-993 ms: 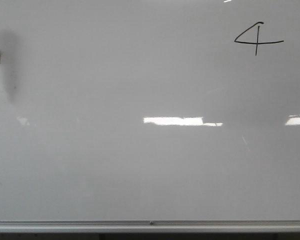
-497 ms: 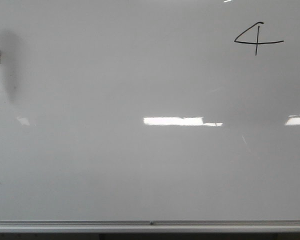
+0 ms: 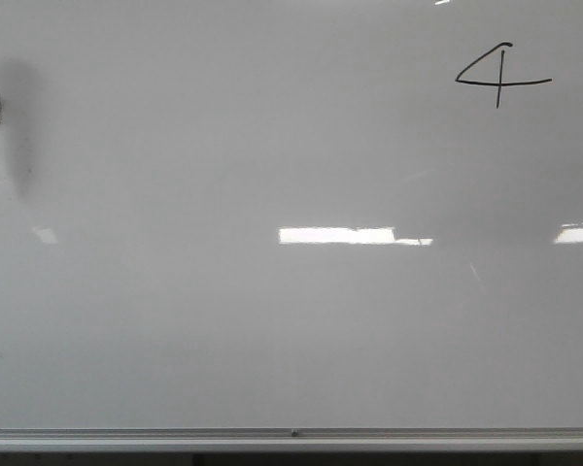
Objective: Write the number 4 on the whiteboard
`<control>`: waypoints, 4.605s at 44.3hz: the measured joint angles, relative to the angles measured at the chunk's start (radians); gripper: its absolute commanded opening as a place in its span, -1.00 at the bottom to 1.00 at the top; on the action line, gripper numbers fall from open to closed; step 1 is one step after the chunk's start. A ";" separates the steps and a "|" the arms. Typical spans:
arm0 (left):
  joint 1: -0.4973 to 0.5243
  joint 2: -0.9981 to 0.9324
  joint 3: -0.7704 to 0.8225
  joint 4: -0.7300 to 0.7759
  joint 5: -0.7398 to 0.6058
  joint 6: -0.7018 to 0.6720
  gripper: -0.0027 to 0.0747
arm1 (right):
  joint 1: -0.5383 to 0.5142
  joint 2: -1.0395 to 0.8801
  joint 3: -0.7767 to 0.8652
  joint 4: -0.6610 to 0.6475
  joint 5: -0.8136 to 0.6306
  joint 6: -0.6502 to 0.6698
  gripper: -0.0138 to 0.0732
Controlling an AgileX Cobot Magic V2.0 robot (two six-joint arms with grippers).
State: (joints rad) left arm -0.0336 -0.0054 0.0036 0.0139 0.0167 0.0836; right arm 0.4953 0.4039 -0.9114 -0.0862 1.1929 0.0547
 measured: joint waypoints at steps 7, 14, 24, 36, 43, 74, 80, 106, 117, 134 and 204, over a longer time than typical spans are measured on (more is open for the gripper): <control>0.008 0.000 0.002 0.000 -0.017 0.000 -0.98 | 0.000 0.000 0.000 -0.001 0.000 0.000 -0.95; 0.033 0.000 0.002 0.000 -0.017 -0.001 -0.98 | 0.000 0.000 0.000 -0.001 0.000 0.000 -0.95; 0.038 0.000 0.002 0.000 -0.017 -0.001 -0.98 | 0.000 0.000 0.000 -0.001 0.000 0.000 -0.95; 0.038 0.000 0.002 -0.067 -0.017 -0.001 -0.98 | 0.000 0.000 0.000 -0.001 0.000 0.000 -0.95; 0.025 0.000 0.002 -0.074 -0.017 -0.003 -0.98 | 0.000 0.000 0.000 -0.001 0.000 0.000 -0.95; -0.012 0.000 0.002 -0.074 0.008 -0.029 -0.98 | 0.000 0.000 0.000 -0.001 0.000 0.000 -0.95; -0.012 0.000 0.002 -0.068 -0.017 -0.044 -0.98 | 0.000 0.000 0.000 -0.001 0.000 0.000 -0.95; -0.012 0.000 0.002 -0.062 -0.035 -0.062 -0.98 | 0.000 0.000 0.000 -0.001 0.000 0.000 -0.95; -0.012 0.000 0.002 -0.062 -0.035 -0.062 -0.98 | 0.000 0.000 0.000 -0.001 0.000 0.000 -0.95; -0.012 0.000 0.002 -0.062 -0.035 -0.062 -0.98 | 0.000 -0.002 0.002 -0.003 -0.005 0.000 -0.95; -0.012 0.000 0.002 -0.062 -0.035 -0.062 -0.98 | -0.502 -0.414 0.939 0.086 -1.183 -0.040 -0.95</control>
State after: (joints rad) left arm -0.0453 -0.0054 0.0060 -0.0478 -0.0188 0.0212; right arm -0.0065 -0.0102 0.0272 0.0000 0.0096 0.0150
